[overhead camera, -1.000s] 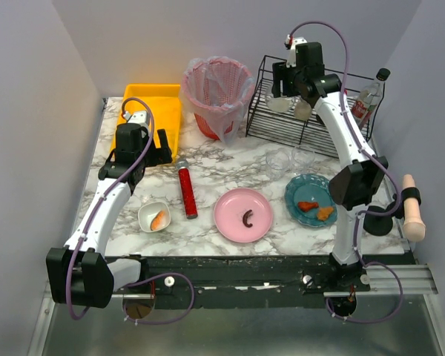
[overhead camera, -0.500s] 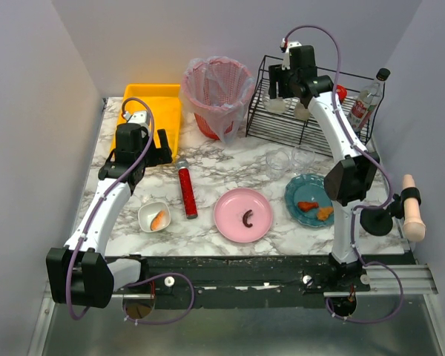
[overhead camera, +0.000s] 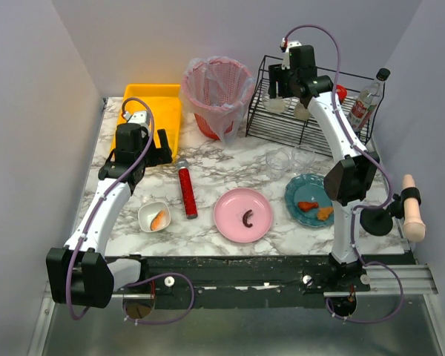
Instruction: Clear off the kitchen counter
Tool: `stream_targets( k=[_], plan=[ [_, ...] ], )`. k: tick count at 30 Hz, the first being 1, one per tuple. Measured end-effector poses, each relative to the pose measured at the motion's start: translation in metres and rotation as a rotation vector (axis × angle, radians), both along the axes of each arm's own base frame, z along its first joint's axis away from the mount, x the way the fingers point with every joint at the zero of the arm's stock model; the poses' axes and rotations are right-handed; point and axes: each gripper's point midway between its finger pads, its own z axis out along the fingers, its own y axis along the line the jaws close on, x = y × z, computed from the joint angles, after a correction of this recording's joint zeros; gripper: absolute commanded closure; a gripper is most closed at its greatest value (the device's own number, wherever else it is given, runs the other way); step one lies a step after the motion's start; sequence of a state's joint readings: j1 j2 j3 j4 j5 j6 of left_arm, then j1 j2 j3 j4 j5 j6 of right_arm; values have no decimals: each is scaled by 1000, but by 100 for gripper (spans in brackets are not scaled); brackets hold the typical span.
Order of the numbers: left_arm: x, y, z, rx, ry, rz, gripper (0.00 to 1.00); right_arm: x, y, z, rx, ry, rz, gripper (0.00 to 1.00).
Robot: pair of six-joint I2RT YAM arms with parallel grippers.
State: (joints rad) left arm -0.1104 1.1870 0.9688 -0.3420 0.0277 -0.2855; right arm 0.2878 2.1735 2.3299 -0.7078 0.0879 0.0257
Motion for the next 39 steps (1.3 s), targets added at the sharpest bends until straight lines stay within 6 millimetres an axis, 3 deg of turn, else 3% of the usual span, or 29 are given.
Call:
stream_targets(
  k=[12, 24, 28, 35, 39],
  plan=[
    [0, -1, 0, -2, 0, -3, 1, 3, 2, 5, 10, -21, 1, 12],
    [0, -1, 0, -4, 0, -6, 1, 1, 4, 20, 33, -64, 17, 9],
    [0, -1, 0, -4, 1, -6, 1, -12, 3, 46, 52, -105, 28, 9],
    [-1, 0, 0, -4, 2, -3, 1, -50, 3, 121, 130, -240, 71, 10],
    [-1, -1, 1, -7, 2, -6, 1, -82, 6, 133, 183, -252, 87, 11]
  ],
)
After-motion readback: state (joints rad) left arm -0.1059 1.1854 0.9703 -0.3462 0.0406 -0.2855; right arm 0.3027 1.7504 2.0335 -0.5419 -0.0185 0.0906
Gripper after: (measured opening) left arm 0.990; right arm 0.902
